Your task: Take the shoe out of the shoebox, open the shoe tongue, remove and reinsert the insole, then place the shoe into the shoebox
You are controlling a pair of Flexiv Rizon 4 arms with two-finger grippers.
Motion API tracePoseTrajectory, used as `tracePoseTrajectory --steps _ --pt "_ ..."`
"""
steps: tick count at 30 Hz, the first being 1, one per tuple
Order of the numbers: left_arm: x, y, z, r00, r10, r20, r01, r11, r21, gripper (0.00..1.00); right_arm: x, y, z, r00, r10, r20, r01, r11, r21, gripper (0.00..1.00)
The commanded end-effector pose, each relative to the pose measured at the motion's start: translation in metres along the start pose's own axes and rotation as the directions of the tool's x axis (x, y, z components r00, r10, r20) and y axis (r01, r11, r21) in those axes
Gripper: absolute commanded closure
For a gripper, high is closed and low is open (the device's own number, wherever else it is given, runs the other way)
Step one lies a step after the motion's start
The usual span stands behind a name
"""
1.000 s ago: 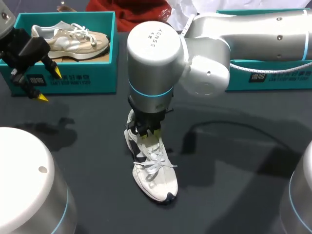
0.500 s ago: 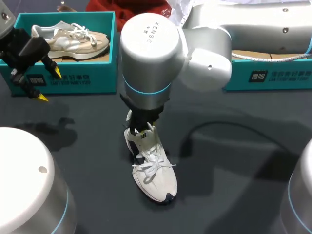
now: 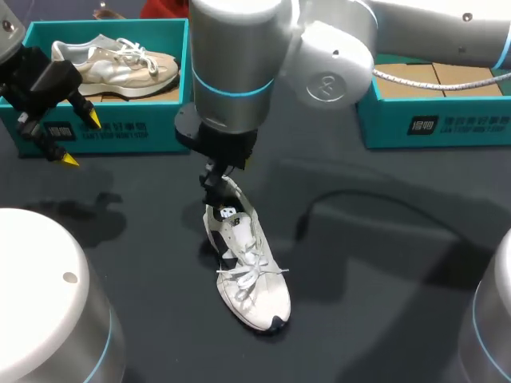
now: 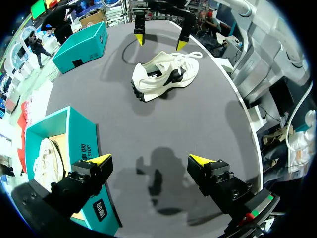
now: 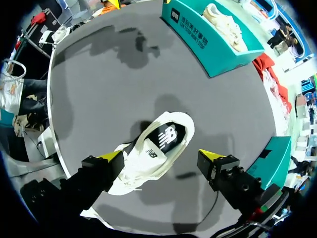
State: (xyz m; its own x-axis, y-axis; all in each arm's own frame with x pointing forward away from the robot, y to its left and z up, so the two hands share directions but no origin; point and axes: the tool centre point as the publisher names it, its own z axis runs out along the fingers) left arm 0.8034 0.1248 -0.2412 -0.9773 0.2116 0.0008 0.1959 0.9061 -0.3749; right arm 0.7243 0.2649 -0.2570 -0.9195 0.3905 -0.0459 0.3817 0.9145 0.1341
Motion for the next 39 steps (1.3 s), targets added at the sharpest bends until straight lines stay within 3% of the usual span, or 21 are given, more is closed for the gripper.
tracePoseTrajectory --steps 1,4,5,6,8,14,29,39 --pt "0.000 0.000 0.000 1.000 0.000 -0.001 0.000 1.000 -0.002 0.00 -0.007 -0.007 0.002 0.982 -0.155 -0.108 0.151 0.988 -0.042 0.00" --pt "0.000 0.000 0.000 1.000 0.000 -0.001 0.000 1.000 -0.002 0.00 -0.007 -0.007 0.002 0.982 -0.155 -0.108 0.151 0.988 -0.042 0.00" --pt "0.000 0.000 0.000 1.000 0.000 -0.001 0.000 1.000 -0.002 0.00 -0.007 -0.006 0.003 0.971 -0.223 -0.085 0.213 0.971 -0.110 0.00" --pt "0.000 0.000 0.000 1.000 0.000 -0.001 0.000 1.000 -0.002 0.00 -0.008 -0.004 0.004 0.964 -0.253 -0.076 0.243 0.963 -0.119 0.00" --pt "0.000 0.000 0.000 1.000 0.000 -0.001 0.000 1.000 -0.002 0.00 -0.010 0.002 0.008 0.963 -0.271 -0.018 0.269 0.961 -0.063 0.00" --pt "0.000 0.000 0.000 1.000 0.000 -0.001 0.000 1.000 -0.002 0.00 -0.017 0.016 0.015 0.928 -0.372 0.024 0.373 0.925 -0.073 0.00" --pt "0.000 0.000 0.000 1.000 0.000 -0.001 0.000 1.000 -0.002 0.00 -0.039 0.040 0.045 0.852 -0.521 0.051 0.523 0.852 -0.016 0.00" --pt "0.000 0.000 0.000 1.000 0.000 -0.001 0.000 1.000 -0.002 0.00 -0.044 0.044 0.070 0.818 -0.573 0.051 0.573 0.819 0.018 0.00"
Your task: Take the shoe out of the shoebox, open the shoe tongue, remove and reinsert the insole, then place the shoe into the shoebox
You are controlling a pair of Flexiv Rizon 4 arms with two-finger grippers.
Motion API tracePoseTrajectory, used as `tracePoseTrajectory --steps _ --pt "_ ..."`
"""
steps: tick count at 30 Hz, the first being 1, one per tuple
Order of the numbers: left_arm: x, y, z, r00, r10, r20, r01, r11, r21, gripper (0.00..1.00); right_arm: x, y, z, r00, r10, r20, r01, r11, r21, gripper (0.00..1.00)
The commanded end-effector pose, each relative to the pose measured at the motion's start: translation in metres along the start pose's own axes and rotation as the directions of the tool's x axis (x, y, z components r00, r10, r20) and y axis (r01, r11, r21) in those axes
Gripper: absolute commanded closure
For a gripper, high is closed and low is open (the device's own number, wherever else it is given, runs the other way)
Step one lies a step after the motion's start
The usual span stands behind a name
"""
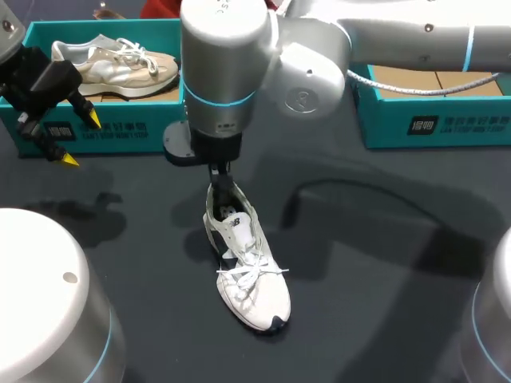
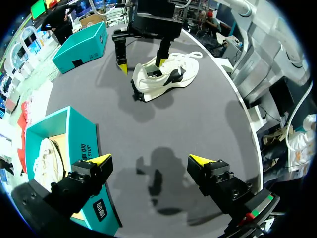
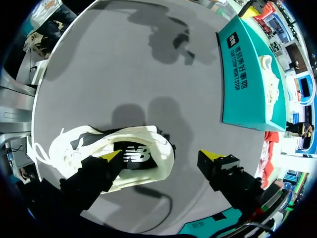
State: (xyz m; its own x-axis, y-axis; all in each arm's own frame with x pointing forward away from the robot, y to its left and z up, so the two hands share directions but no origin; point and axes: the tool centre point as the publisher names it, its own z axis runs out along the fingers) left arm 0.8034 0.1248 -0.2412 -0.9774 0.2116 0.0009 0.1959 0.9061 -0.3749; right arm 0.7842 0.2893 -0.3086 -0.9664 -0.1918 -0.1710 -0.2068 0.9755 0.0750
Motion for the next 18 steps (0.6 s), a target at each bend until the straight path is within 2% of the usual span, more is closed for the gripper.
tracePoseTrajectory --steps 1,18 --pt "0.000 0.000 0.000 1.000 0.000 -0.001 0.000 1.000 -0.002 0.00 -0.004 0.005 0.013 1.000 -0.012 -0.008 0.012 1.000 0.014 0.02" --pt "0.000 0.000 0.000 1.000 0.000 -0.001 0.000 1.000 -0.002 0.00 -0.007 -0.002 0.049 0.995 -0.065 -0.078 0.066 0.998 0.019 0.06"
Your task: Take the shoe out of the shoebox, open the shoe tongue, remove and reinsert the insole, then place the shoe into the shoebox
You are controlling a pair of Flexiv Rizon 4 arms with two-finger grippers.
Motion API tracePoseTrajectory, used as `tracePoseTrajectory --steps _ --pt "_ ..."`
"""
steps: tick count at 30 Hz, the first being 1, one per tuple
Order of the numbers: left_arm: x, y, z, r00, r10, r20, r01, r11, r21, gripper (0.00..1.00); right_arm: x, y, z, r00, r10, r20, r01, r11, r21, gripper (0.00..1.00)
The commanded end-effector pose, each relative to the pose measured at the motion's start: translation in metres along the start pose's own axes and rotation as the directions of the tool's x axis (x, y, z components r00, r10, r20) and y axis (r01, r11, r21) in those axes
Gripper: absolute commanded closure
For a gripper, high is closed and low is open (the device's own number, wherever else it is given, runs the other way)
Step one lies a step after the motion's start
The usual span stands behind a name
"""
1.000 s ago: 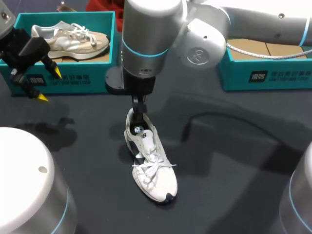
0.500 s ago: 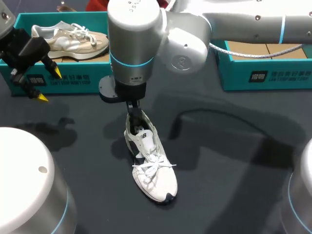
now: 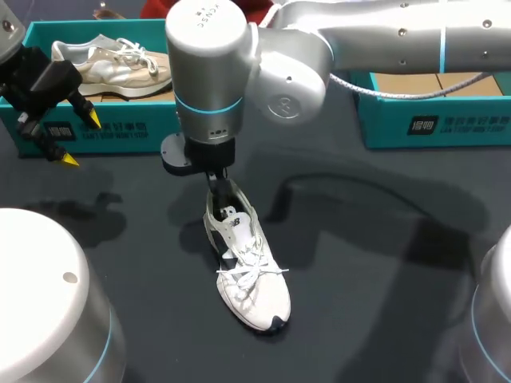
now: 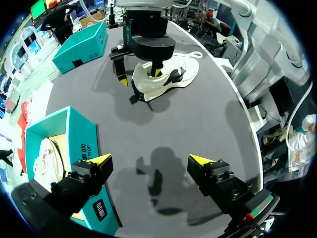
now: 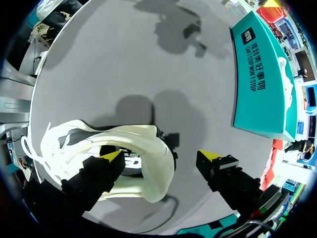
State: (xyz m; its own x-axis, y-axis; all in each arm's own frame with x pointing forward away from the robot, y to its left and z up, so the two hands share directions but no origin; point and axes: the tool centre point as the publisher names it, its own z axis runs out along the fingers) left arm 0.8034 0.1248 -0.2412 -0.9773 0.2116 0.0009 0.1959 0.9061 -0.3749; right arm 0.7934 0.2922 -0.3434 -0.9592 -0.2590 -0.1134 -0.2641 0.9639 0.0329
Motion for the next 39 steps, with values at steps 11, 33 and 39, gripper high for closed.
tracePoseTrajectory --steps 11,33,39 --pt "0.000 0.000 0.000 1.000 0.000 -0.001 0.000 1.000 -0.002 0.00 -0.002 -0.001 0.031 0.998 0.009 -0.057 -0.011 0.999 -0.043 0.18" --pt "0.000 0.000 0.000 1.000 0.000 -0.001 0.000 1.000 -0.002 0.00 0.007 -0.003 0.042 0.994 0.001 -0.110 -0.006 0.999 -0.042 1.00" --pt "0.000 0.000 0.000 1.000 0.000 -0.001 0.000 1.000 -0.002 0.00 0.013 -0.005 0.020 0.996 0.030 -0.082 -0.033 0.999 -0.030 1.00"
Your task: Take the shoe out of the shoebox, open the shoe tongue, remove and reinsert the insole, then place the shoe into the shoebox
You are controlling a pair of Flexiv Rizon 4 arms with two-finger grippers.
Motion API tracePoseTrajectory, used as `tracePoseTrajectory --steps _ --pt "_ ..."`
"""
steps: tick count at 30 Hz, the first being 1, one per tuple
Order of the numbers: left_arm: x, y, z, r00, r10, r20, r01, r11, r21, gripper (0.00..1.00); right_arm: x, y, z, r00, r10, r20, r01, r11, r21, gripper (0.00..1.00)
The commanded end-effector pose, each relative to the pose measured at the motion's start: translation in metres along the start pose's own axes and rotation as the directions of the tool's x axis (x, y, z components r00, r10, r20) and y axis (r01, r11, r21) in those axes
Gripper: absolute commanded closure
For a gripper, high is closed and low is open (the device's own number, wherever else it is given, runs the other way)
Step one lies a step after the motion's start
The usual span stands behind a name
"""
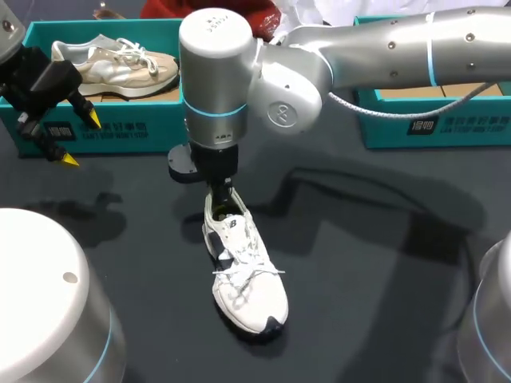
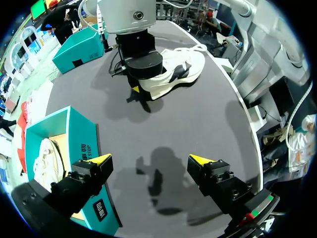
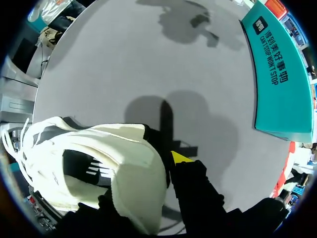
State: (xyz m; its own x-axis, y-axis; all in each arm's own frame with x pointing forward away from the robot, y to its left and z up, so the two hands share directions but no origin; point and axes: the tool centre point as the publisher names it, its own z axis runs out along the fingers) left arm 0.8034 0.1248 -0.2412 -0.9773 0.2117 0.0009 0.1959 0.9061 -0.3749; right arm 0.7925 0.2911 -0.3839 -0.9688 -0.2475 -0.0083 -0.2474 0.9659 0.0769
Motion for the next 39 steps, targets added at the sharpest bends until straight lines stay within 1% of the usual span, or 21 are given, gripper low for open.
tracePoseTrajectory --steps 1,5,10,15,18,19,21,22,23,39 --pt "0.000 0.000 0.000 1.000 0.000 -0.001 0.000 1.000 -0.002 0.00 0.010 -0.005 -0.026 0.999 0.020 0.030 -0.020 1.000 0.005 1.00" --pt "0.000 0.000 0.000 1.000 0.000 -0.001 0.000 1.000 -0.002 0.00 0.012 -0.015 -0.049 0.996 0.066 0.054 -0.067 0.998 0.012 1.00" --pt "0.000 0.000 0.000 1.000 0.000 -0.001 0.000 1.000 -0.002 0.00 0.013 -0.036 -0.089 0.991 0.097 0.091 -0.098 0.995 0.015 1.00" --pt "0.000 0.000 0.000 1.000 0.000 -0.001 0.000 1.000 -0.002 0.00 0.009 -0.055 -0.130 0.984 0.134 0.118 -0.143 0.987 0.073 1.00" --pt "0.000 0.000 0.000 1.000 0.000 -0.001 0.000 1.000 -0.002 0.00 0.005 -0.067 -0.155 0.982 0.140 0.126 -0.151 0.984 0.089 1.00" --pt "0.000 0.000 0.000 1.000 0.000 -0.001 0.000 1.000 -0.002 0.00 0.003 -0.071 -0.162 0.982 0.140 0.125 -0.152 0.984 0.091 1.00" --pt "0.000 0.000 0.000 1.000 0.000 -0.001 0.000 1.000 -0.002 0.00 -0.002 -0.080 -0.173 0.980 0.159 0.117 -0.166 0.984 0.061 1.00" --pt "0.000 0.000 0.000 1.000 0.000 -0.001 0.000 1.000 -0.002 0.00 -0.005 -0.084 -0.177 0.981 0.163 0.103 -0.167 0.985 0.037 1.00" --pt "0.000 0.000 0.000 1.000 0.000 -0.001 0.000 1.000 -0.002 0.00 -0.007 -0.087 -0.179 0.975 0.203 0.090 -0.205 0.979 0.016 1.00" --pt "0.000 0.000 0.000 1.000 0.000 -0.001 0.000 1.000 -0.002 0.00 -0.007 -0.087 -0.179 0.975 0.203 0.090 -0.205 0.979 0.016 1.00"
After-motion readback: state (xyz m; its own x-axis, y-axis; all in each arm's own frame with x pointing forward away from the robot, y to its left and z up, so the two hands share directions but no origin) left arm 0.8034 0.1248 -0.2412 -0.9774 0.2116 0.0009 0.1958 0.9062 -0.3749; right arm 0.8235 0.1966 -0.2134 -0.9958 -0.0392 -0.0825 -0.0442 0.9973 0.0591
